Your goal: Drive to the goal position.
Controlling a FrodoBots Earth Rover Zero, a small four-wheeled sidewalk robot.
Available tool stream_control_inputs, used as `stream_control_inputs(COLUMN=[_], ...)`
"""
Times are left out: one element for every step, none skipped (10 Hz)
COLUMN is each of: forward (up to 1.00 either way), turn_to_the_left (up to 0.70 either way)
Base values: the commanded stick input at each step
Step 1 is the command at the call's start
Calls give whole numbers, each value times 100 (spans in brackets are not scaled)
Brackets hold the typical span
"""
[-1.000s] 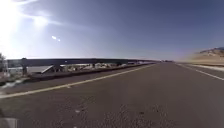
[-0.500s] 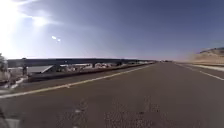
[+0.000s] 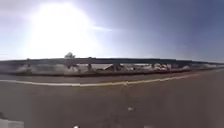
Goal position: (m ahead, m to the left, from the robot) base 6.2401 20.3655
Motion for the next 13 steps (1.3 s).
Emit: stream_control_inputs(forward=[0,0,0,0,0,0,0,0,0,0,25,50,70], turn_to_the_left=[70,70,70,70,70,70,70,70,70,70,61,51,0])
